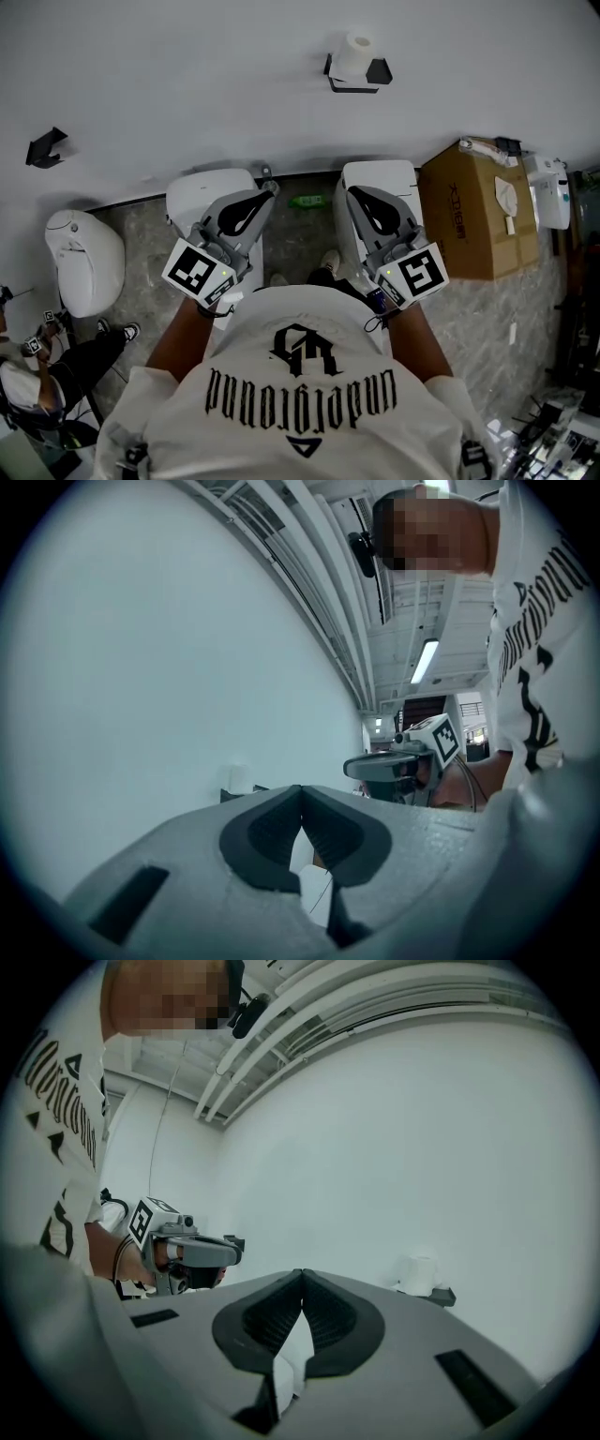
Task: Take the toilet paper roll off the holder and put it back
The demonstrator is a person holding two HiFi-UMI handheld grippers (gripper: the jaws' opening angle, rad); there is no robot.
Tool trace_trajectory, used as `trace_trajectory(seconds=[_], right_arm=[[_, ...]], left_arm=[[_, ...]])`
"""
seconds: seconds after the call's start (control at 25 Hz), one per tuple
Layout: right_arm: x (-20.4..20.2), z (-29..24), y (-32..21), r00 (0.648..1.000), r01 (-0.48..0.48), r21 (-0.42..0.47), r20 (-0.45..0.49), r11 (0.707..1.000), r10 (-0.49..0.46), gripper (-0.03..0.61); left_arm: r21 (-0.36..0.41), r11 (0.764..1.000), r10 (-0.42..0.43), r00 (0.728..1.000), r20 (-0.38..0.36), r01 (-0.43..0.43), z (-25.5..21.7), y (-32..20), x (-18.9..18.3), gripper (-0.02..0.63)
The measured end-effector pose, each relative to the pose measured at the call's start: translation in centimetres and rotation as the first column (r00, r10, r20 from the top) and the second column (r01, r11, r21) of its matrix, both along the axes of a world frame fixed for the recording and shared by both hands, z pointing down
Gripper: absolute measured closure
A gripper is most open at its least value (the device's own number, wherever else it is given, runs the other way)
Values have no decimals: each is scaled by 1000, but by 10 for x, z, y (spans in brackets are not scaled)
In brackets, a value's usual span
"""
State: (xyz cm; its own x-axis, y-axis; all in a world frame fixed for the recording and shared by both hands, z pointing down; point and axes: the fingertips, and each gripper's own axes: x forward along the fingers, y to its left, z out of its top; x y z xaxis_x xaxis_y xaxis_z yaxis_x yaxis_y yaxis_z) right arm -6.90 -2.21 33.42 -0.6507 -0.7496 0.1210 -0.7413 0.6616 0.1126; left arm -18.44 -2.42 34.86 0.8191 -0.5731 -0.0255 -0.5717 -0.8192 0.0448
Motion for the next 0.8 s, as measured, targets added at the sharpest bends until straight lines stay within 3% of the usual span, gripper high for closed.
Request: trace_trajectory(seconds=[0.36,0.8], right_arm=[[-3,2,25,999,33,-10,-35,999,-34,564],[40,2,47,995,101,-19,-26,995,-101,565]], left_arm=[[-5,1000,14,999,-40,-15,-3,23,5,600],[7,1000,-10,1000,-19,10,-13,49,56,600]])
